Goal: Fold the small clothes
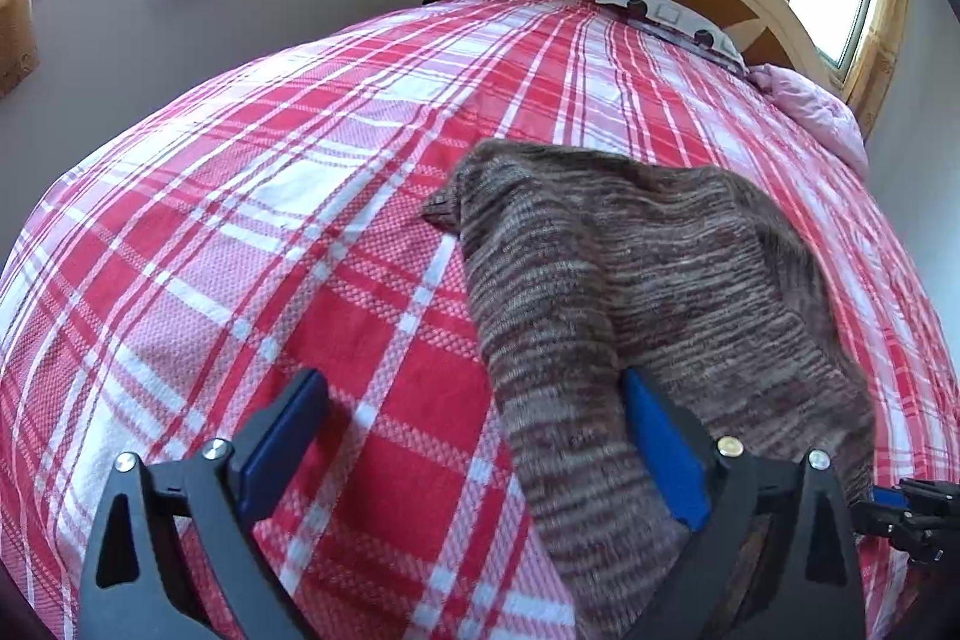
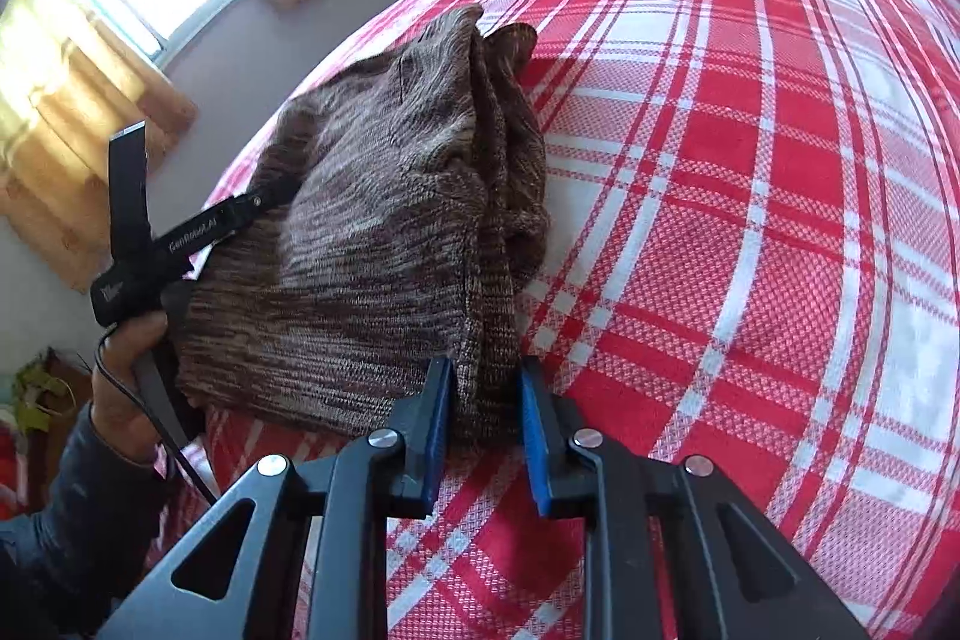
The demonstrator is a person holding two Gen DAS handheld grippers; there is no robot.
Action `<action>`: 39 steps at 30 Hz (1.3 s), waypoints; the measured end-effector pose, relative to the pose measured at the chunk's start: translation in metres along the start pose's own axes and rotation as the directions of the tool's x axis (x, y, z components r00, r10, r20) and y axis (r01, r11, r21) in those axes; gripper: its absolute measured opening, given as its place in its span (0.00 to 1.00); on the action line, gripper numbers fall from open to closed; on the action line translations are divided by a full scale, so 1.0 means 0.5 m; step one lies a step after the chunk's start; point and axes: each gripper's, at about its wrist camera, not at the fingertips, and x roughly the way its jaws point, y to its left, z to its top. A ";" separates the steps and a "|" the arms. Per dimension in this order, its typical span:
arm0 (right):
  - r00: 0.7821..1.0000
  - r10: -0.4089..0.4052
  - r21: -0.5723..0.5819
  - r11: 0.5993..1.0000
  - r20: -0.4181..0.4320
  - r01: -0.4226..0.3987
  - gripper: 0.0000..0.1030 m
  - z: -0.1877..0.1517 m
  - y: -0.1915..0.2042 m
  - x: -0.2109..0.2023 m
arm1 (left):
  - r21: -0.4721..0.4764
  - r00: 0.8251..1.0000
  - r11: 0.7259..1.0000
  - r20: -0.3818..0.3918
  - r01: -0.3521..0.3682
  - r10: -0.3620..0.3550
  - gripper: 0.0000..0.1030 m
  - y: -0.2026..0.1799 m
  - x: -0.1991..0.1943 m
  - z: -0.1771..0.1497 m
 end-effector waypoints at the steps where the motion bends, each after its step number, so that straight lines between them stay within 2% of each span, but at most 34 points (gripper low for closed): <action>1: 1.000 0.001 0.007 1.000 0.019 -0.001 0.24 -0.006 0.002 -0.008 | -0.019 1.000 1.000 0.011 0.018 -0.018 0.96 0.007 -0.018 -0.008; 5: 0.993 -0.049 0.022 0.999 0.110 0.047 0.29 -0.035 0.031 -0.058 | -0.057 0.996 0.998 0.075 0.042 -0.037 0.96 0.017 -0.100 -0.040; 7: 0.982 -0.089 0.022 0.996 0.166 0.087 0.30 -0.049 0.054 -0.092 | -0.027 0.991 0.998 0.127 0.048 -0.044 0.96 0.009 -0.163 -0.063; 9: 0.969 -0.117 0.007 0.993 0.217 0.119 0.40 -0.063 0.083 -0.126 | 0.033 0.984 0.998 0.171 0.048 -0.053 0.96 -0.009 -0.215 -0.080; 12: 0.937 -0.140 -0.043 0.986 0.321 0.162 0.43 -0.087 0.146 -0.192 | 0.116 0.970 0.993 0.239 0.010 -0.038 0.96 -0.035 -0.277 -0.093; 14: 0.910 -0.148 -0.075 0.979 0.388 0.191 0.43 -0.101 0.191 -0.231 | 0.148 0.962 0.989 0.267 0.023 -0.062 0.96 -0.045 -0.313 -0.096; 16: 0.879 -0.153 -0.098 0.971 0.452 0.219 0.43 -0.114 0.230 -0.266 | 0.167 0.956 0.985 0.282 0.032 -0.079 0.98 -0.050 -0.336 -0.097; 20: 0.846 -0.164 -0.145 0.952 0.507 0.271 0.44 -0.124 0.290 -0.292 | 0.160 0.947 0.986 0.304 0.053 -0.101 0.99 -0.051 -0.363 -0.096; 27: 0.827 -0.159 -0.155 0.946 0.539 0.283 0.44 -0.142 0.319 -0.320 | 0.170 0.941 0.984 0.319 0.058 -0.111 0.99 -0.058 -0.385 -0.107; 39: 0.816 -0.153 -0.167 0.942 0.558 0.291 0.45 -0.155 0.332 -0.327 | 0.171 0.933 0.984 0.341 0.059 -0.115 0.99 -0.062 -0.406 -0.107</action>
